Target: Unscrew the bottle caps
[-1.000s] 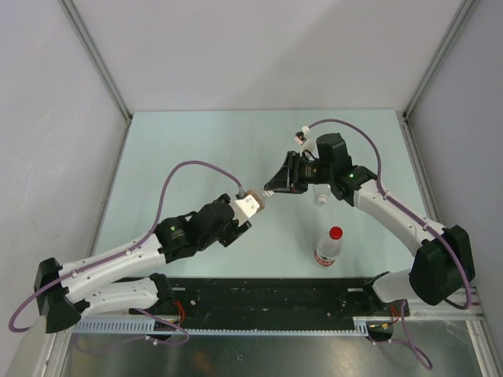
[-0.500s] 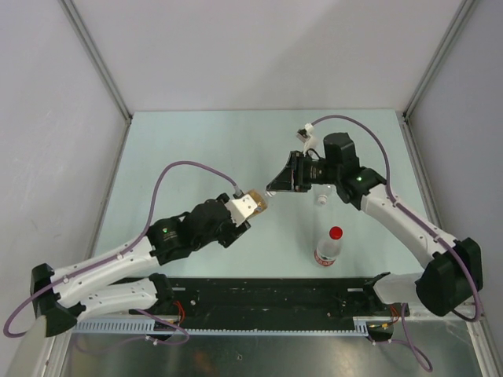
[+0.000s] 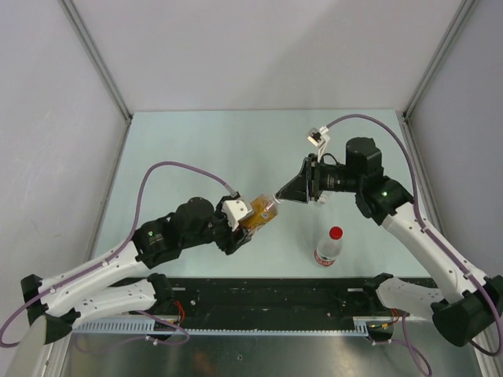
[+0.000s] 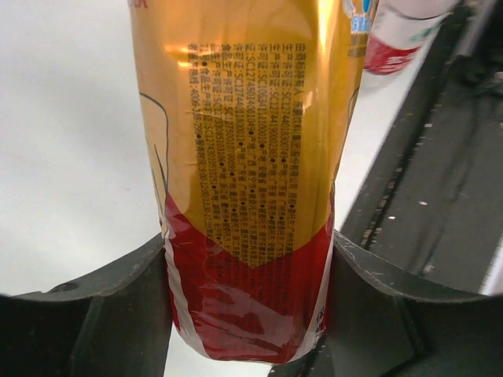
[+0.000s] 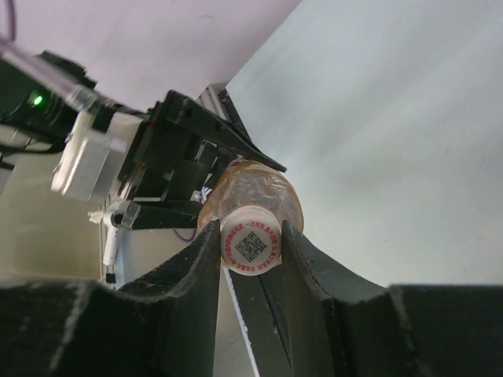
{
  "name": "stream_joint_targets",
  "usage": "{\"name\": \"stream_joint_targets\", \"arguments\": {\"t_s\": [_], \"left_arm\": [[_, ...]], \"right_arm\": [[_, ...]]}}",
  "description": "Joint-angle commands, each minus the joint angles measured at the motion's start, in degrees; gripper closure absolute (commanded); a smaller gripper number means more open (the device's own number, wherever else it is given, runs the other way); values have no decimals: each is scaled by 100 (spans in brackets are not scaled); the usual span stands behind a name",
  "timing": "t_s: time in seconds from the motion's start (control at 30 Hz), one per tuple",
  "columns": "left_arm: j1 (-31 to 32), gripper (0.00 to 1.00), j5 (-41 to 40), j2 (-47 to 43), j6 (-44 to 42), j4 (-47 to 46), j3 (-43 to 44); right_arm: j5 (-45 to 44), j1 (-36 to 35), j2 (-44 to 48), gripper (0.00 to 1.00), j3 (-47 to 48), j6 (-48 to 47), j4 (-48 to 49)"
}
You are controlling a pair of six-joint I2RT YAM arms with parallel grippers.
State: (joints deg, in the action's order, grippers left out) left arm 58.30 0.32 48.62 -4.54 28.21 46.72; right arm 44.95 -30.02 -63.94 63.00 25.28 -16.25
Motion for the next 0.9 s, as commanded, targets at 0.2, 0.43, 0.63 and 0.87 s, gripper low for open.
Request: {"name": "stream_joint_targets", "arguments": {"t_s": [0.2, 0.43, 0.63, 0.87], "left_arm": [[91, 100, 3299, -222, -75, -911, 183], [36, 100, 4583, -96, 87, -1209, 255], [-94, 100, 5680, 42, 168, -1398, 313], [-273, 100, 6396, -86, 224, -1574, 339]], "right_arm": [[120, -193, 732, 100, 196, -864, 222], [434, -223, 988, 100, 195, -1185, 216], [792, -265, 1120, 100, 195, -1427, 244], [1208, -284, 1267, 100, 195, -1669, 309]]}}
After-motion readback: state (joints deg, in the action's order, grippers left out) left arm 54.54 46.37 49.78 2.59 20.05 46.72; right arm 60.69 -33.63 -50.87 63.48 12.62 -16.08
